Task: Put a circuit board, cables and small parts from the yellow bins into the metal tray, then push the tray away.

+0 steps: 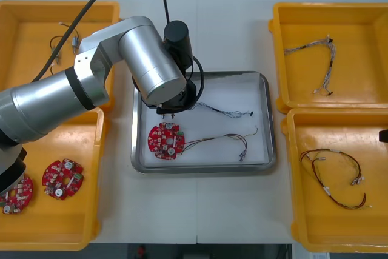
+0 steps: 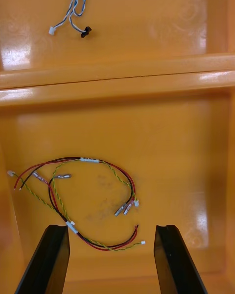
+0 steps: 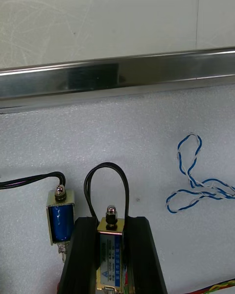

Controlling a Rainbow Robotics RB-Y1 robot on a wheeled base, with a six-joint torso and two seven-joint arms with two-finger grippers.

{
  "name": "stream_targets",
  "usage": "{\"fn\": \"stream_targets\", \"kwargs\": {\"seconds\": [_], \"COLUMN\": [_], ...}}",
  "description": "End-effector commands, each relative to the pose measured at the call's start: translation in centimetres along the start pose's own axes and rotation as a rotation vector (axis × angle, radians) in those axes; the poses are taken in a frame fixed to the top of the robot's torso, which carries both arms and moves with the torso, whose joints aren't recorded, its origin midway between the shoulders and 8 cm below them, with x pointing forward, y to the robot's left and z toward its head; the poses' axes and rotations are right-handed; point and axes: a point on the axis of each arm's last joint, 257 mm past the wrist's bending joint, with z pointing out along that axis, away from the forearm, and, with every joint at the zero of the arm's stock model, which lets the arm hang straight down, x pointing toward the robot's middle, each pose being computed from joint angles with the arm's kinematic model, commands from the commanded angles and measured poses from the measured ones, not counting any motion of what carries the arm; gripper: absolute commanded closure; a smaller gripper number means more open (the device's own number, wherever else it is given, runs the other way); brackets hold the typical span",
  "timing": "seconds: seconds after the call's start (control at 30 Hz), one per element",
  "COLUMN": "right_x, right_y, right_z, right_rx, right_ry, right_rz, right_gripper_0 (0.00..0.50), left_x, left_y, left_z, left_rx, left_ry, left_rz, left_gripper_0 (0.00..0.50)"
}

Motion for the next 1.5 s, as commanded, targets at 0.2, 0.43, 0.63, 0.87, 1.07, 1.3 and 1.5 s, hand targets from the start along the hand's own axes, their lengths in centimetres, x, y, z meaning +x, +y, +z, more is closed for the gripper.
{"fn": "stream_targets", "kwargs": {"seconds": [0.2, 0.43, 0.63, 0.87, 1.07, 1.3, 1.5], "right_x": [-0.3, -0.4, -0.4, 0.1, 0.4, 0.8, 1.9], "right_y": [-0.9, -0.3, 0.7, 3.2, 6.7, 11.9, 16.8], "right_z": [-1.3, -1.5, -1.6, -1.8, -2.0, -2.1, -1.9], "right_rx": [0.035, 0.033, 0.022, -0.015, -0.06, -0.159, -0.227], "right_ry": [-0.027, -0.034, -0.039, -0.037, -0.041, -0.019, 0.008], "right_rz": [0.007, -0.011, -0.038, -0.112, -0.219, -0.377, -0.551], "right_gripper_0": [0.0, 0.0, 0.0, 0.0, 0.0, 0.0, 0.0], "left_x": [-1.9, -2.9, -4.4, -5.6, -5.9, -5.6, -4.4], "left_y": [-2.8, -2.4, -0.6, 3.7, 8.1, 13.6, 18.7], "left_z": [-1.4, -3.0, -6.1, -10.9, -14.8, -17.5, -19.0], "left_rx": [0.041, 0.042, 0.037, -0.004, -0.028, -0.024, -0.041], "left_ry": [-0.055, -0.056, -0.036, -0.007, 0.011, -0.019, -0.036], "left_rz": [-0.074, -0.107, -0.133, -0.104, -0.07, -0.022, 0.009], "left_gripper_0": [0.0, 0.0, 0.0, 0.0, 0.0, 0.0, 0.0]}}
